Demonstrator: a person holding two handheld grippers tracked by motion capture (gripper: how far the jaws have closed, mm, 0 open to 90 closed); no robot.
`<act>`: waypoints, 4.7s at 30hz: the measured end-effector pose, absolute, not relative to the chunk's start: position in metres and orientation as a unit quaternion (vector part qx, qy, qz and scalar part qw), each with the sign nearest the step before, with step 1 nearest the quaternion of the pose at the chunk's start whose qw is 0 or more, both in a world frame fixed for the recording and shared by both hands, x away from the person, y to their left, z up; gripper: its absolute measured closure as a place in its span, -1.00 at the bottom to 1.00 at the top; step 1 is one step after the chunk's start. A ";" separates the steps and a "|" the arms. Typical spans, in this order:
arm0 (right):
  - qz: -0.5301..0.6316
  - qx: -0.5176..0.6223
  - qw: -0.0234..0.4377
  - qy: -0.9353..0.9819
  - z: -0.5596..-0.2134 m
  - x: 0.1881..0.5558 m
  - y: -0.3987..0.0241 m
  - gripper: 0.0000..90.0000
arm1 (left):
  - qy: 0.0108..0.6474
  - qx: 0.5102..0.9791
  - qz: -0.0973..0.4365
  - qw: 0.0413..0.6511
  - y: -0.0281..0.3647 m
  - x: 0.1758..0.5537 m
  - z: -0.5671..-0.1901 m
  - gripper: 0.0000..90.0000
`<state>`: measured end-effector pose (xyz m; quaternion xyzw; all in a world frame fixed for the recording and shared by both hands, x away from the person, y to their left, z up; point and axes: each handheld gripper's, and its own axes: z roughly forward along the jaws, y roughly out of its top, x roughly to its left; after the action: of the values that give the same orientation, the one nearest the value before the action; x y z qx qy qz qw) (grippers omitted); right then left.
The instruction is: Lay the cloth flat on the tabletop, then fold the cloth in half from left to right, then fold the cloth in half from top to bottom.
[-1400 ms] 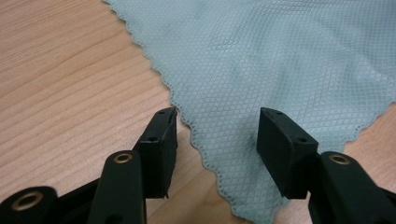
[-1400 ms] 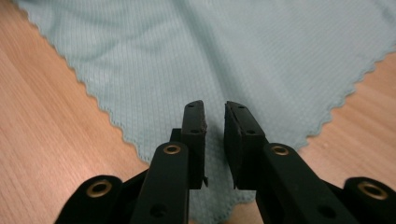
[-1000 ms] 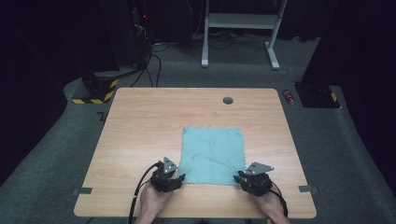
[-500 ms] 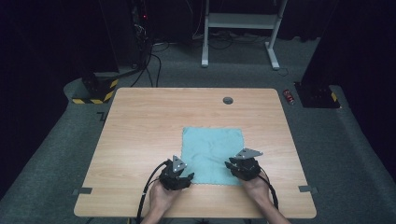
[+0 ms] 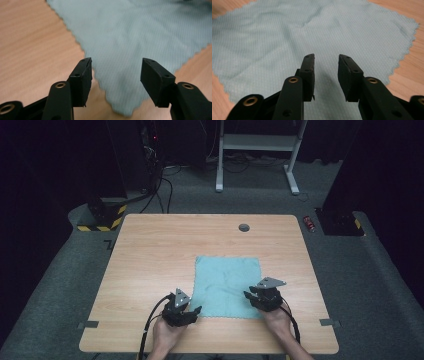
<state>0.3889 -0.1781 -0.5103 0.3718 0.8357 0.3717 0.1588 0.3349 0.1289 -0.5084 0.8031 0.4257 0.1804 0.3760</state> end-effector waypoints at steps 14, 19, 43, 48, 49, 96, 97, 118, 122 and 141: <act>0.357 0.357 0.170 0.846 -0.520 0.394 -0.169 0.67 | 0.452 0.796 0.197 0.352 0.118 0.390 -0.523 -0.11; 0.363 0.376 0.164 0.837 -0.520 0.395 -0.172 0.50 | 0.447 0.791 0.205 0.365 0.122 0.387 -0.526 -0.13; 0.361 0.351 0.166 0.848 -0.521 0.403 -0.132 0.51 | 0.451 0.789 0.207 0.362 0.122 0.387 -0.526 -0.16; 0.363 0.351 0.155 0.849 -0.520 0.404 -0.131 0.43 | 0.452 0.788 0.205 0.363 0.122 0.387 -0.526 -0.16; 0.366 0.349 0.154 0.849 -0.519 0.403 -0.130 0.42 | 0.454 0.787 0.202 0.365 0.122 0.387 -0.526 -0.16; 0.419 0.216 0.066 0.880 -0.517 0.340 -0.033 0.51 | 0.508 0.767 0.155 0.360 0.147 0.500 -0.496 -0.02; 0.418 0.219 0.065 0.879 -0.517 0.339 -0.031 0.51 | 0.507 0.772 0.155 0.352 0.145 0.503 -0.496 -0.03; 0.402 0.206 0.075 0.889 -0.524 0.332 -0.017 0.59 | 0.533 0.767 0.172 0.313 0.135 0.529 -0.512 0.05; 0.397 0.202 0.084 0.892 -0.524 0.332 -0.016 0.70 | 0.531 0.769 0.192 0.300 0.131 0.530 -0.512 0.19; 0.409 0.202 0.096 0.885 -0.517 0.330 -0.022 1.00 | 0.528 0.767 0.176 0.320 0.133 0.530 -0.503 1.00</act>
<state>0.3299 -0.0215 -0.5169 0.2020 0.8847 0.4090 0.0960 0.5303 0.1328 -0.5028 0.7669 0.5278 0.1760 0.3199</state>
